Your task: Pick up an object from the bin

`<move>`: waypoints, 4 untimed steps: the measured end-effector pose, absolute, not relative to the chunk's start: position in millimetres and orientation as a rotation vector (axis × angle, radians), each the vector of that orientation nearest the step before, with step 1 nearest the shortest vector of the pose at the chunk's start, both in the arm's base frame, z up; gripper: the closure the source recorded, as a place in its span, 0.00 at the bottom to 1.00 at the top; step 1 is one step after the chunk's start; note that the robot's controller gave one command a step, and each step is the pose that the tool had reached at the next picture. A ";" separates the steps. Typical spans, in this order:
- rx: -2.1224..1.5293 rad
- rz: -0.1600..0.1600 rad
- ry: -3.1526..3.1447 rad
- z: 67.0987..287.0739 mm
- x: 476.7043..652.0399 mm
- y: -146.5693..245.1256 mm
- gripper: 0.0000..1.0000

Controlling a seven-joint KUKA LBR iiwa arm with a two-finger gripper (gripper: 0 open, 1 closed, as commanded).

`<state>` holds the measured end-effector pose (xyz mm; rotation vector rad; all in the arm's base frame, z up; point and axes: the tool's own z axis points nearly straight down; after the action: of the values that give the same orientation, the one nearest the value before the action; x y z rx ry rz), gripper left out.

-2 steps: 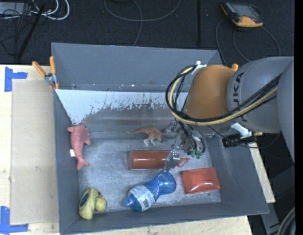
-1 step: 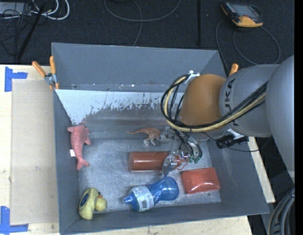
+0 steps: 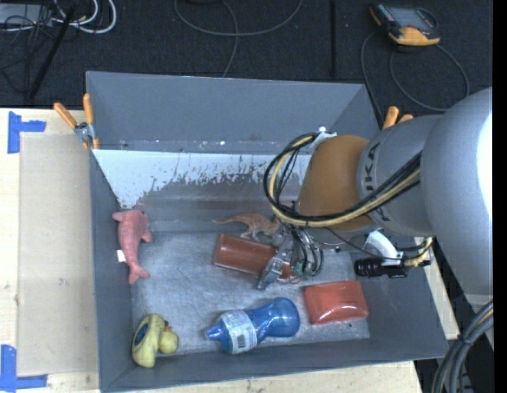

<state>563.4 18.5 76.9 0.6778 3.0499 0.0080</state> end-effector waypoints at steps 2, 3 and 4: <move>0.677 0.005 3.056 79.0 561.9 18.4 1.00; 0.683 -0.002 3.074 94.9 557.3 17.8 1.00; 0.681 -0.001 3.070 116.8 559.3 17.9 1.00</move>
Offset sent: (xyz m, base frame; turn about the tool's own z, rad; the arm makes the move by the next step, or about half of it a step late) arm 0.0000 0.0000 0.1152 -0.0001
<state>559.3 17.9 116.8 0.6807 3.0699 -0.0005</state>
